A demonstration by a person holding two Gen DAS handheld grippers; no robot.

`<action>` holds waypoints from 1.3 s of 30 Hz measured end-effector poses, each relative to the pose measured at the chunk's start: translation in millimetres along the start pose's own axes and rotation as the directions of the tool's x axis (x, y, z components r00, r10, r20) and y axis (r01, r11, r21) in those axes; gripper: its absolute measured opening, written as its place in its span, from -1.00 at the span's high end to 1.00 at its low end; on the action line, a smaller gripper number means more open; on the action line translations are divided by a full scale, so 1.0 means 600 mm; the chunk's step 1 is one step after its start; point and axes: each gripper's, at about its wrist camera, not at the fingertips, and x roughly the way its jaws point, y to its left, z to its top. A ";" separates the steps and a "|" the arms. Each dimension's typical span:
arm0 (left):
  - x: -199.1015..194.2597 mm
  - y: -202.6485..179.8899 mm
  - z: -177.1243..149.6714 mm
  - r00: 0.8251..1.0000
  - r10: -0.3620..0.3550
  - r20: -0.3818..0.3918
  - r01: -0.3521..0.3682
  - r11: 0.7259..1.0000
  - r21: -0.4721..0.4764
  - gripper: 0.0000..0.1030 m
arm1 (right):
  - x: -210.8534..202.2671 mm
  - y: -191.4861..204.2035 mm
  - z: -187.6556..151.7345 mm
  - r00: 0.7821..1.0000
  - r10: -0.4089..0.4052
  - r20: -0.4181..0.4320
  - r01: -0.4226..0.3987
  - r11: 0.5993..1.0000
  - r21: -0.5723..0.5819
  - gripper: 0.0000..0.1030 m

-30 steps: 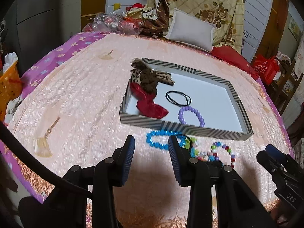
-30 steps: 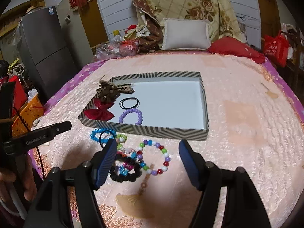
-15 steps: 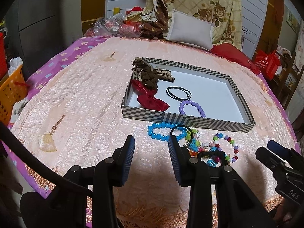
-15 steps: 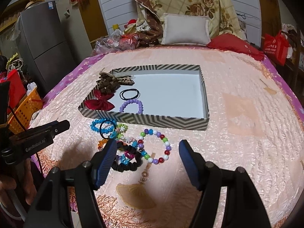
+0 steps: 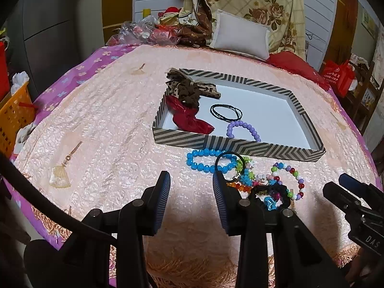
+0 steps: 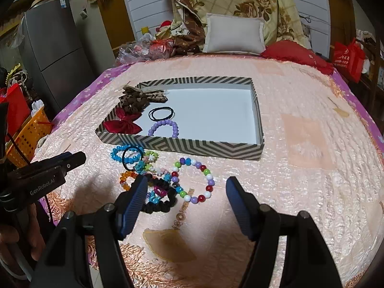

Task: Organize jewelry
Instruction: 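Move both open grippers over the bracelets beside the box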

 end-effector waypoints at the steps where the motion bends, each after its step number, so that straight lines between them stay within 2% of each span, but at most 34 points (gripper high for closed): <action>1: 0.001 0.000 -0.001 1.000 0.001 -0.001 -0.001 1.000 0.000 0.49 | 0.001 -0.002 -0.001 1.000 -0.001 -0.002 0.001 1.000 0.002 -0.37; 16: 0.022 0.034 -0.017 0.998 -0.014 -0.055 0.011 0.998 -0.055 0.49 | 0.021 -0.016 -0.016 0.999 -0.002 -0.047 0.002 1.000 0.005 -0.37; 31: 0.026 0.033 -0.018 0.998 -0.019 -0.060 0.016 0.999 -0.051 0.49 | 0.030 0.005 -0.021 0.998 0.044 -0.051 -0.046 0.998 -0.030 -0.37; 39: 0.031 0.028 -0.022 0.997 -0.017 -0.071 0.015 0.999 -0.041 0.49 | 0.034 0.007 -0.023 0.997 0.043 -0.064 -0.045 0.998 -0.033 -0.37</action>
